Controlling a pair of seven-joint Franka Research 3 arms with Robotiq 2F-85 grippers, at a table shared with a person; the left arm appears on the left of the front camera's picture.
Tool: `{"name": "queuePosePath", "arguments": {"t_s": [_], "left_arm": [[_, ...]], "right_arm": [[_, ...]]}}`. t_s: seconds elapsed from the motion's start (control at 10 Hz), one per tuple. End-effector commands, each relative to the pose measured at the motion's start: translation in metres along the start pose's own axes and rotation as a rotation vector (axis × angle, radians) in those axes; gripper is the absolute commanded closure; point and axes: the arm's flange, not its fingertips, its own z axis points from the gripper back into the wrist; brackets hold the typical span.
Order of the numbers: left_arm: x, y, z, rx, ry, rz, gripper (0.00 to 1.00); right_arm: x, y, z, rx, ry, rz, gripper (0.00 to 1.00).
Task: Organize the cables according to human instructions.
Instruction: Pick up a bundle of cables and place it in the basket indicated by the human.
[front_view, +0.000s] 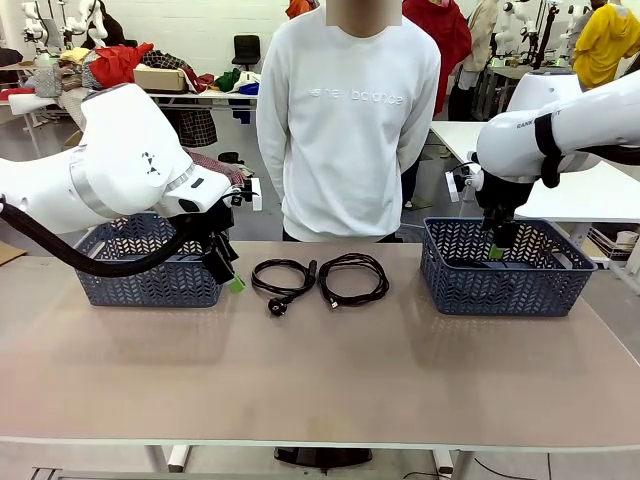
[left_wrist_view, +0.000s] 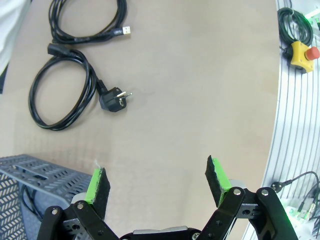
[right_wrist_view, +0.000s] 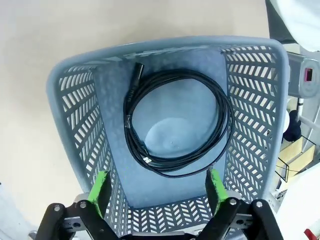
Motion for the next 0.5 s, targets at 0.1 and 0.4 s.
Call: {"name": "queuePosePath", "arguments": {"t_s": [0.1, 0.4], "left_arm": [[-0.0012, 0.0002, 0.0014, 0.0, 0.0, 0.002, 0.0], [-0.0012, 0.0002, 0.0014, 0.0, 0.0, 0.002, 0.0]], "right_arm": [[-0.0013, 0.0011, 0.0024, 0.013, -0.015, -0.032, 0.0], [-0.001, 0.0003, -0.0005, 0.006, -0.002, -0.013, 0.0]]}}
